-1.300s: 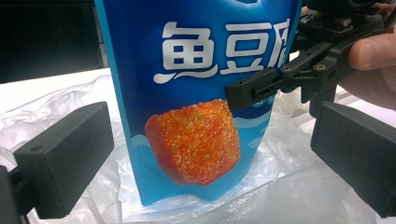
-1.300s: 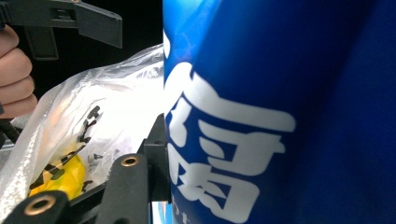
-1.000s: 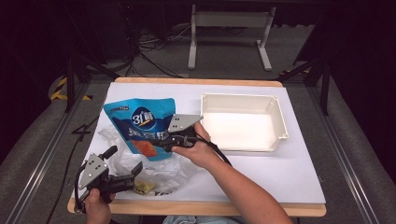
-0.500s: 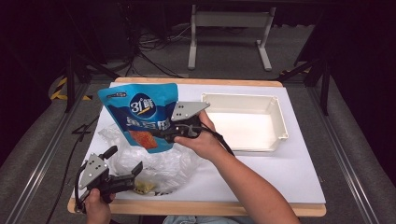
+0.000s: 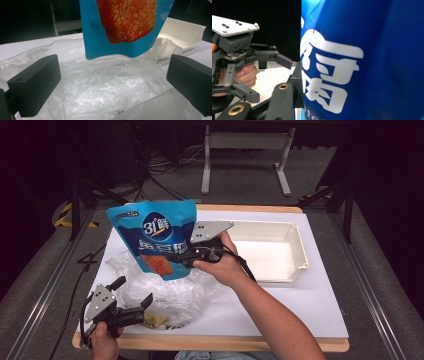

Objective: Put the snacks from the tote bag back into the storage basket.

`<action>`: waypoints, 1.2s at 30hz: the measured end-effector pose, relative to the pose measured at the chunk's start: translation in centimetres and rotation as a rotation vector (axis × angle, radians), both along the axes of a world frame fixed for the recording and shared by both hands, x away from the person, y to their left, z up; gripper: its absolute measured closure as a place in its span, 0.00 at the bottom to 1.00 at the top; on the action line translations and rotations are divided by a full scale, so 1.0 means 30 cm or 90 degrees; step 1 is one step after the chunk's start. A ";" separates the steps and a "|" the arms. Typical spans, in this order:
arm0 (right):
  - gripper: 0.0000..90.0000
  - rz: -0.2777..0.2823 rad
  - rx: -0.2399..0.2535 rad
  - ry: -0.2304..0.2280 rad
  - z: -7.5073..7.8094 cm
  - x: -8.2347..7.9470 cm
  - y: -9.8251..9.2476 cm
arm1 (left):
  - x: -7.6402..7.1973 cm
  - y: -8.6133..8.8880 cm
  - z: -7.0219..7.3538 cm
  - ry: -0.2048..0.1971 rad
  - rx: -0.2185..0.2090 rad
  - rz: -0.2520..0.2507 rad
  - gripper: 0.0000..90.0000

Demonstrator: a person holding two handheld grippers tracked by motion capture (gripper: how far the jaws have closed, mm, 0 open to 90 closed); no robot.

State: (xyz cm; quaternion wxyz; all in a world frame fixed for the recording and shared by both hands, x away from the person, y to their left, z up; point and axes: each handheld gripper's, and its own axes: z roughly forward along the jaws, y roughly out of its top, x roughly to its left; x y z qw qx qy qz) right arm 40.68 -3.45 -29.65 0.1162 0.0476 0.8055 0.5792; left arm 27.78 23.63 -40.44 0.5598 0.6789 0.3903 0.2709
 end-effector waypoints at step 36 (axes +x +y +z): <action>0.62 -0.095 0.014 -0.020 0.112 0.058 -0.355 | 0.003 -0.011 -0.006 0.005 0.014 0.002 0.00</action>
